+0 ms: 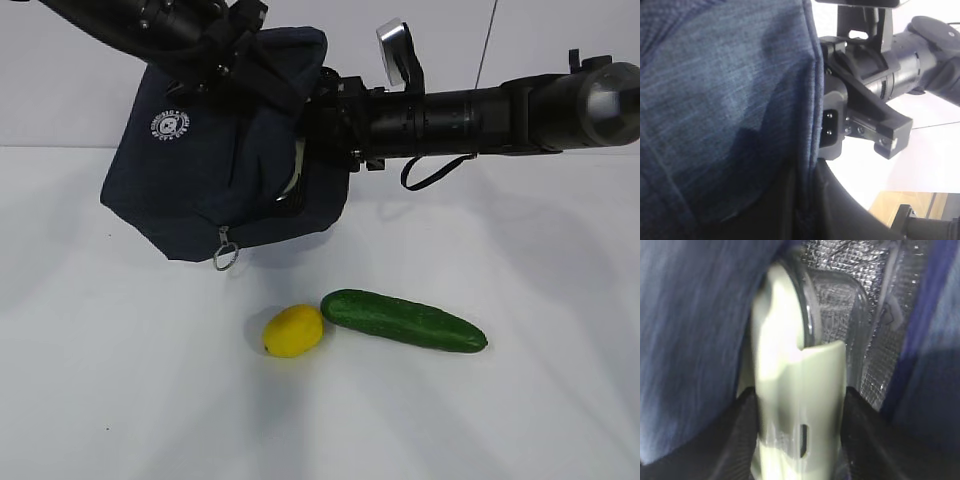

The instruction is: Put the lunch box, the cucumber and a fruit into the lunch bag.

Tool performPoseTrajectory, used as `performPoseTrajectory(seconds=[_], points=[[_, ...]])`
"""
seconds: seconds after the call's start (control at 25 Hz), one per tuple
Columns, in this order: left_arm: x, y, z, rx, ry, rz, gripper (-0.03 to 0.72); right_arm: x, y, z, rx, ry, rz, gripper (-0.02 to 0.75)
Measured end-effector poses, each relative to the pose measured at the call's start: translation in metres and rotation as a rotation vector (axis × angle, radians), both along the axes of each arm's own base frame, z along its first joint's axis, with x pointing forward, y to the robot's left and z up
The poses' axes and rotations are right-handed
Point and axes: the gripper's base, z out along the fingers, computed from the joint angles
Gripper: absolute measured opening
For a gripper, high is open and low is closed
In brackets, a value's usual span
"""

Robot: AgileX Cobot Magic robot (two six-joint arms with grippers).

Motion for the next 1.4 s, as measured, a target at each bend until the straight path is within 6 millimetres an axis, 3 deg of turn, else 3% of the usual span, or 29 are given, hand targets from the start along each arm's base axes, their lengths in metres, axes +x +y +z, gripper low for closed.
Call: performPoseTrajectory(seconds=[0.92,1.08,1.4], points=[[0.0,0.004,-0.002,0.034,0.0,-0.015,0.031,0.002,0.0,0.005,0.041,0.036,-0.011,0.424],[0.006,0.015,-0.002,0.038,-0.014,0.026,0.03,0.002,0.0,0.006,0.048,0.037,-0.013,0.424],[0.029,0.069,-0.005,0.106,-0.051,0.161,0.03,0.0,-0.004,0.014,0.094,0.03,0.021,0.422]])
